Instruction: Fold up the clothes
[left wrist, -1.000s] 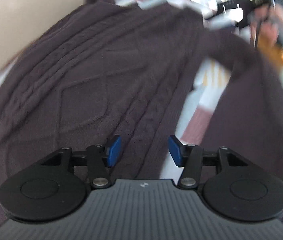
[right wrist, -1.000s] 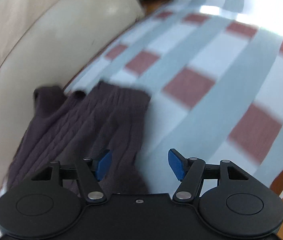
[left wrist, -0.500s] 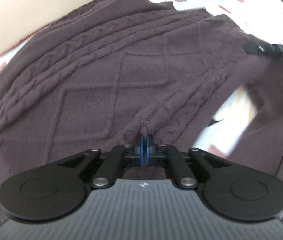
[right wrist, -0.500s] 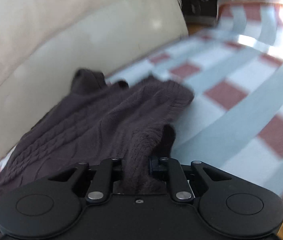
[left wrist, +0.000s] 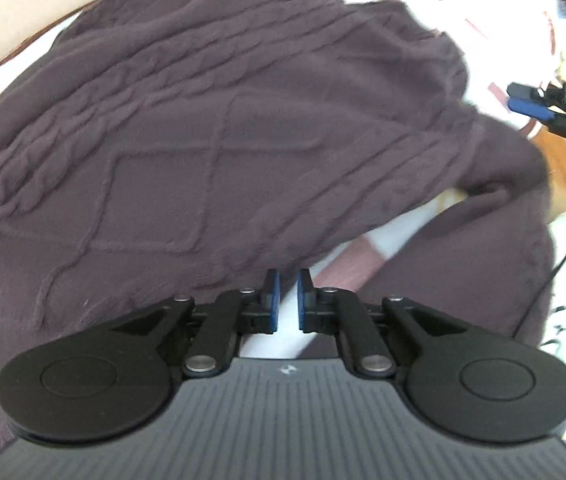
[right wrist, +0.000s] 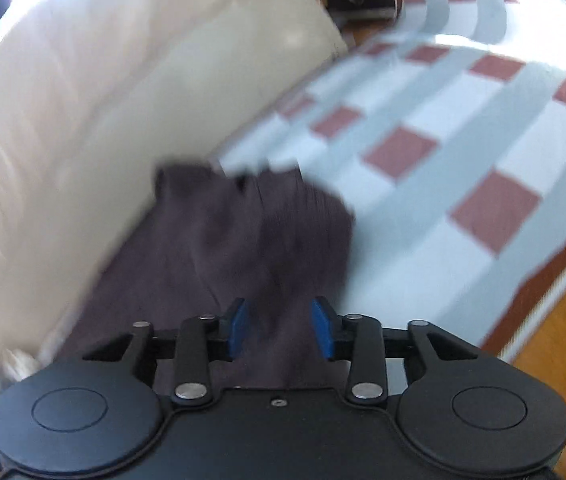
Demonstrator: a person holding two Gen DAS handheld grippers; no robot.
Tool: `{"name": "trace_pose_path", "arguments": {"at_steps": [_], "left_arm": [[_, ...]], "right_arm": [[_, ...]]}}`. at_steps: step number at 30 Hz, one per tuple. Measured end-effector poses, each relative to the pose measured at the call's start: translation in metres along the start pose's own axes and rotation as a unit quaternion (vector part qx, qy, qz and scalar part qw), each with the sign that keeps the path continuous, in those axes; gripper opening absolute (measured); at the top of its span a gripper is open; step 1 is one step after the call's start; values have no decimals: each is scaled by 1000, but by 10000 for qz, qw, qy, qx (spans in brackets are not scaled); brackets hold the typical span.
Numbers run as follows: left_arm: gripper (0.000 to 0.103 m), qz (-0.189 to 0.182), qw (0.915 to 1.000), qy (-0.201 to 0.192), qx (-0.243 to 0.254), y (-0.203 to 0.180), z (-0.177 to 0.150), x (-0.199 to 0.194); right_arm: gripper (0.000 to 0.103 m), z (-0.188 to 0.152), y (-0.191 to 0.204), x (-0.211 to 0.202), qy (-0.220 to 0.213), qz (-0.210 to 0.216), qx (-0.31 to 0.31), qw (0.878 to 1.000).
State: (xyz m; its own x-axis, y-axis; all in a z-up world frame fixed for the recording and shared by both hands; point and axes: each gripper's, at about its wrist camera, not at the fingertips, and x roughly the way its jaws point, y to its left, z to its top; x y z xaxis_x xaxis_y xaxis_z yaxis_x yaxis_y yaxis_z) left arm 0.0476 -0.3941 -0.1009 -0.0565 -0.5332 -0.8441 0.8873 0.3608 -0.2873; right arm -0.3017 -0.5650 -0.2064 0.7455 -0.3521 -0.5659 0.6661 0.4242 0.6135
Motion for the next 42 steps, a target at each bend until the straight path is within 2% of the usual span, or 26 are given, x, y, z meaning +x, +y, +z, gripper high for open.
{"name": "trace_pose_path", "arguments": {"at_steps": [3, 4, 5, 6, 7, 9, 11, 12, 13, 15, 16, 17, 19, 22, 25, 27, 28, 31, 34, 36, 37, 38, 39, 41, 42], "left_arm": [[28, -94, 9999, -59, -75, -5, 8, -5], [32, -126, 9998, -79, -100, -7, 11, -7], [33, -156, 9997, -104, -133, -9, 14, -9], [35, -182, 9995, -168, -215, -9, 19, -8], [35, -208, 9991, -233, -297, -8, 24, -7], [35, -260, 9979, -361, -462, -8, 35, -5], [35, -311, 9964, -489, -626, -8, 46, -4], [35, -337, 9954, -553, -708, -8, 52, -3], [35, -363, 9943, -617, -790, -8, 57, -2], [35, -414, 9918, -745, -954, -7, 68, -1], [36, -439, 9904, -808, -1035, -7, 73, 0], [36, -465, 9888, -872, -1117, -7, 79, 1], [42, -516, 9854, -999, -1279, -7, 90, 3], [47, -736, 9775, -911, -1752, -6, 119, 28], [47, -1022, 9724, -829, -1925, -18, 148, 67], [47, -976, 9766, -868, -1707, -35, 159, 86], [47, -952, 9789, -870, -1587, -43, 164, 96], [47, -874, 9895, -535, -1022, -66, 173, 125], [47, -622, 9944, -316, -790, -70, 173, 139], [47, -453, 9968, -169, -634, -73, 173, 148], [36, -369, 9977, -96, -556, -74, 174, 152], [19, -284, 9984, -23, -478, -75, 174, 157], [9, -200, 9990, 50, -400, -76, 174, 161], [9, -42, 9995, 172, -263, -78, 175, 169], [9, -48, 9994, 55, -324, -73, 176, 164]], "right_arm": [[56, 25, -21, 8, -14, 191, 673, 9976], [64, 33, -28, 20, 183, 91, 962, 9952], [70, 38, -29, 35, 512, -200, 1180, 9915], [70, 44, -31, 50, 896, -511, 1256, 9867], [70, 50, -30, 63, 1073, -614, 1192, 9851], [70, 59, -34, 76, 697, -210, 1370, 9879], [70, 65, -47, 88, 381, 366, 1853, 9813], [70, 67, -53, 97, 456, 556, 2119, 9747], [70, 70, -57, 108, 730, 558, 2269, 9696], [49, 74, -57, 125, 1193, 484, 2384, 9626], [26, 77, -55, 128, 1263, 454, 2417, 9610], [16, 79, -51, 128, 1267, 441, 2423, 9609], [15, 81, -38, 119, 917, 503, 2242, 9689], [14, 66, -1, 98, 355, 650, 1302, 9887], [14, 34, 28, 96, 483, 1060, 687, 9908], [14, 11, 41, 102, 714, 1329, 442, 9876], [14, 3, 44, 106, 741, 1325, 373, 9877], [14, -6, 47, 115, 700, 1128, 244, 9909], [15, -8, 45, 115, 754, 1051, 142, 9915], [17, -1, 45, 115, 770, 999, 19, 9920], [18, -1, 45, 116, 746, 986, 38, 9923], [23, 0, 43, 117, 714, 957, 122, 9928], [27, 1, 39, 117, 696, 919, 214, 9931], [57, -1, 32, 111, 663, 694, 422, 9945], [60, 2, 28, 111, 624, 531, 563, 9950]]}}
